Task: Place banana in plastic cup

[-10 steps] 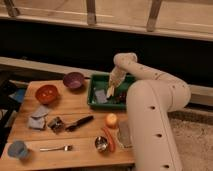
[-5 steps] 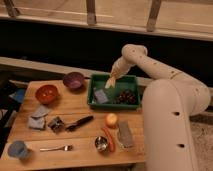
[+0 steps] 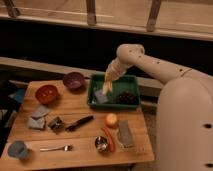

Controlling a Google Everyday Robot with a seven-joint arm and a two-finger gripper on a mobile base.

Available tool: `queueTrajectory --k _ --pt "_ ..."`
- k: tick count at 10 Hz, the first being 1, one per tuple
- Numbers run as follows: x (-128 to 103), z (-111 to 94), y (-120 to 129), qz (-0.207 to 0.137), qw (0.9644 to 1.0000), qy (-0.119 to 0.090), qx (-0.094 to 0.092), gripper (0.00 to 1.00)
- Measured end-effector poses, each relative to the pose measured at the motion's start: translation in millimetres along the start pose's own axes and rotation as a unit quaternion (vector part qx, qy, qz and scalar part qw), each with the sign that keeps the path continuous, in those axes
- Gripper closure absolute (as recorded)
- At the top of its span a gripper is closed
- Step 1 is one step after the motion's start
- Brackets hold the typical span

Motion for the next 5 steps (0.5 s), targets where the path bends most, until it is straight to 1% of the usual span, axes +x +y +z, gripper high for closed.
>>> queueTrajectory --k 1,2,3,5 --pt "12 -8 7 -0.014 0.9998 0.012 -0.006 1.00" --pt "21 -19 12 -0.027 0.9992 0.022 -0.018 1.00" --pt "25 -22 14 -0.032 0.9989 0.026 -0.021 1.00" --pt "25 -21 18 -0.035 0.9988 0.027 -0.023 1.00"
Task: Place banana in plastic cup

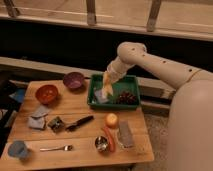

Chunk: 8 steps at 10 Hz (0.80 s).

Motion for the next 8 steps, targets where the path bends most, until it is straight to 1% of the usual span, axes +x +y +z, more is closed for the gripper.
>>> queueTrajectory --k 4,6,8 --pt "0 0 1 -0.002 1.0000 -0.002 -0.003 1.00" --pt "9 -7 15 -0.033 0.9994 -0.007 -0.009 1.00" --pt "33 -14 41 -0.074 0.9970 -0.012 -0.018 1.00"
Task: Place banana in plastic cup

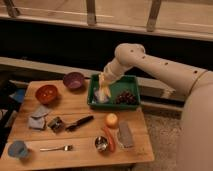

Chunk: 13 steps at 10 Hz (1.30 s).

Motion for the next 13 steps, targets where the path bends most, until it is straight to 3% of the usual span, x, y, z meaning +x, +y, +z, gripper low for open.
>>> queueTrajectory --k 2,5,7,9,12,13 --pt "30 -5 39 -0.045 0.9989 -0.002 -0.013 1.00" --pt "57 0 105 -0.126 0.9910 0.004 -0.045 1.00" --pt "52 12 143 -0.171 0.9827 0.013 -0.070 1.00" --pt "45 24 177 -0.215 0.9720 0.024 -0.092 1.00" --pt "66 28 218 -0.275 0.9544 0.039 -0.111 1.00" --pt "71 27 223 -0.283 0.9519 0.038 -0.113 1.00"
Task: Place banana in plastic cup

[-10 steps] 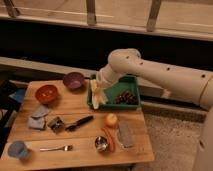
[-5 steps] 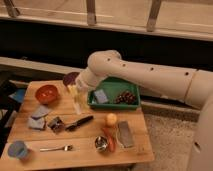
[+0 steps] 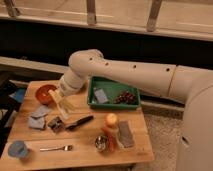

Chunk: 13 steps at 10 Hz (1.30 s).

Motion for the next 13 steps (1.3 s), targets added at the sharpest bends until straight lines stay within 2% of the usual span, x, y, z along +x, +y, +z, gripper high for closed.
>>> queueTrajectory --k 5,8,10,13 --pt "0 2 0 -0.004 1.0000 0.005 -0.001 1.00" --pt "5 32 27 -0.030 0.9987 0.039 -0.012 1.00" --pt "7 57 59 -0.057 0.9960 0.066 -0.019 1.00" --pt "3 85 79 -0.077 0.9929 0.085 -0.031 1.00"
